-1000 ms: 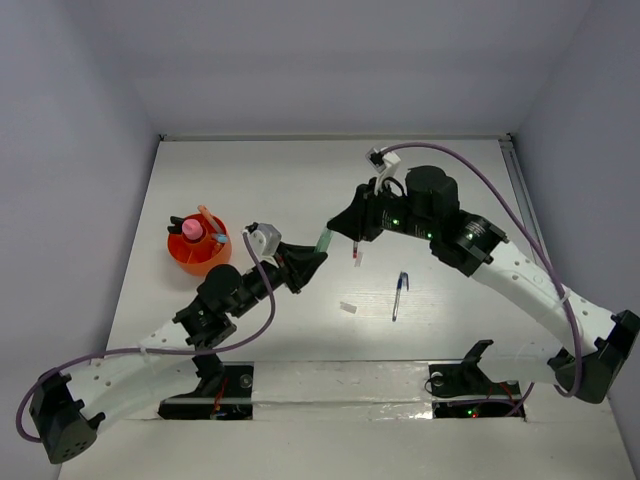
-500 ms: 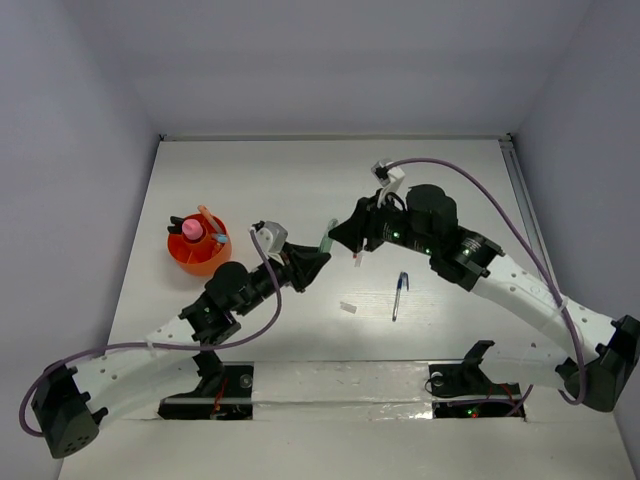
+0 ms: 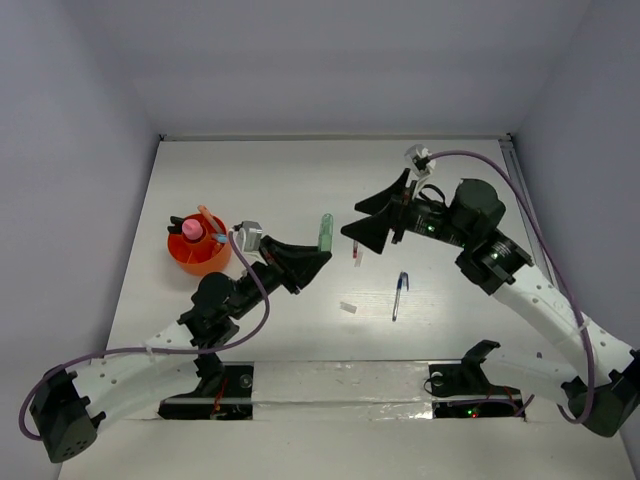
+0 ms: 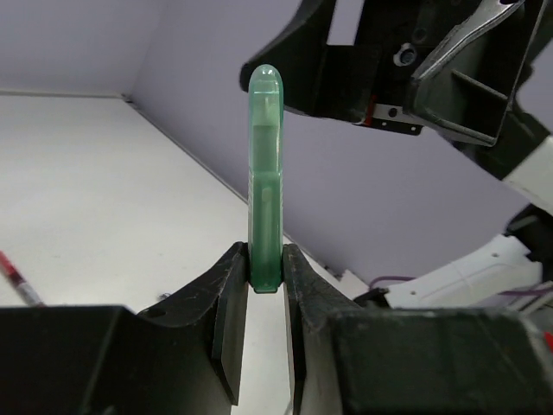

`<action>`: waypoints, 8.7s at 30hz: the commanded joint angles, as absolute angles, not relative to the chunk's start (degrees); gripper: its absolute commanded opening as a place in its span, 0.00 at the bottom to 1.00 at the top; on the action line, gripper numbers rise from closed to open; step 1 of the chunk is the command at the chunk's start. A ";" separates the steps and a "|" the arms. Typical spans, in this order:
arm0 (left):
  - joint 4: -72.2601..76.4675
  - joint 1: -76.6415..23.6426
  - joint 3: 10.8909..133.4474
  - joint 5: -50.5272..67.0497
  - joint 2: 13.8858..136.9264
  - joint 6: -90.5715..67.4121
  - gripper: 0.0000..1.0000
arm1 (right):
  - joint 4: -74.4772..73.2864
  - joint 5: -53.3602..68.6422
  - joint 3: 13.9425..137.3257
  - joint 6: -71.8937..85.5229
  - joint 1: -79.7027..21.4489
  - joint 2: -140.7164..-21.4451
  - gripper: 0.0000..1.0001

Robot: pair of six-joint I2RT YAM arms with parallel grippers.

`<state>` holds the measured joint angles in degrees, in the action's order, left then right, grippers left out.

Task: Sort the stationery into containers
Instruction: Close the pen cap on the pen, then place the pen in the storage box, then pick up the pen from the center of the board.

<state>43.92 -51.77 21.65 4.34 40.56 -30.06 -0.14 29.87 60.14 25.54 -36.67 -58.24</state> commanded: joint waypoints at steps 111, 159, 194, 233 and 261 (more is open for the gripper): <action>-10.11 -51.94 52.74 -34.62 17.23 -11.52 0.99 | 37.79 16.00 78.82 26.72 -54.75 -106.93 0.00; -1.05 -22.76 43.33 -8.70 14.24 -10.46 0.99 | 41.13 10.90 104.59 12.75 -60.03 -137.81 0.00; -0.35 -17.32 43.15 -4.13 16.17 -11.34 0.99 | 34.29 11.51 94.75 11.07 -58.97 -122.71 0.74; 7.53 -17.31 38.09 26.25 26.46 -25.55 0.99 | -30.31 -21.89 42.63 40.86 -43.15 -65.92 0.17; 36.29 -20.92 19.87 25.66 29.53 -48.60 0.99 | -24.26 -18.46 38.32 46.67 -41.57 -79.63 0.31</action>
<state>27.42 -20.58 21.65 23.44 30.04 -47.05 -27.49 -18.00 38.50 46.11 -41.93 -78.00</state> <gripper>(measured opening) 0.990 0.314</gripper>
